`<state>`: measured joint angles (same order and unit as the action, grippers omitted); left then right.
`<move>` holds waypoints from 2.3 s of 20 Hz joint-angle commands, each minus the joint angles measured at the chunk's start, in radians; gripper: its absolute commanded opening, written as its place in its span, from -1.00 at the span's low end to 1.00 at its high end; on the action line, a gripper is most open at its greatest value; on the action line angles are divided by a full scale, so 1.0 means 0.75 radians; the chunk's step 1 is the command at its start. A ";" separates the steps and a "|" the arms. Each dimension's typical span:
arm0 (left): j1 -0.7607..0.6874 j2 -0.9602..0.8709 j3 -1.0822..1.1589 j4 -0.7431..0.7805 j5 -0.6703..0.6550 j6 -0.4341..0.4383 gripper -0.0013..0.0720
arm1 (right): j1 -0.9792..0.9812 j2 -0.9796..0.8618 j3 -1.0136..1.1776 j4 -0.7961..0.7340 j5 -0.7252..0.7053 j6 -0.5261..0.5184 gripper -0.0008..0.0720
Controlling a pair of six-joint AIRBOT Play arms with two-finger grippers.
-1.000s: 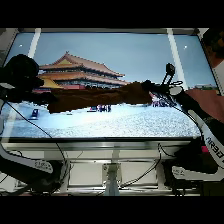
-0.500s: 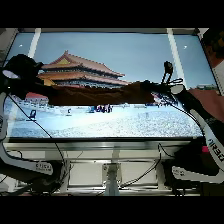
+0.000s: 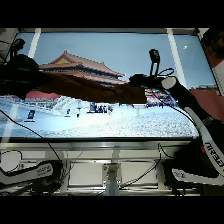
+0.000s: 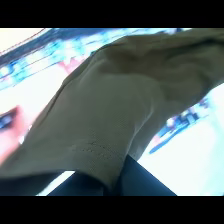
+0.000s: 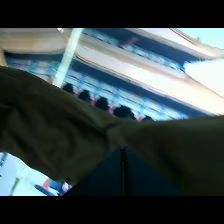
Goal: Fold the clothes and pants, and hang the long-sleeved shirts on hangers.
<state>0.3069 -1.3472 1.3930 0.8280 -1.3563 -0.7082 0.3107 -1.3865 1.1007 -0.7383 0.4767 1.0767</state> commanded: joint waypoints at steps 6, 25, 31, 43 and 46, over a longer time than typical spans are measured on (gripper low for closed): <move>-0.155 0.103 0.002 -0.377 -0.067 -0.047 -0.91 | 0.300 -0.347 0.266 -0.004 -0.130 0.349 -0.94; -0.336 -0.056 0.000 -0.373 0.008 -0.073 -0.91 | 0.280 -0.688 0.721 -0.302 0.463 0.782 -0.94; -0.580 -0.156 -0.002 -0.379 0.193 -0.074 -0.91 | 0.000 -0.434 0.721 -0.618 0.686 0.782 -0.94; -1.182 -0.285 -0.002 -0.445 0.841 -0.062 0.93 | -0.176 -0.167 0.717 -0.774 0.774 0.772 -0.94; -1.147 -0.284 -0.002 -0.441 0.840 -0.063 0.93 | -0.176 -0.167 0.717 -0.824 0.802 0.771 -0.94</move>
<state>-0.5476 -1.5566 1.3922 0.4942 -0.7525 -0.7589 0.1822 -1.5173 1.6386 -1.3159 1.0523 1.6558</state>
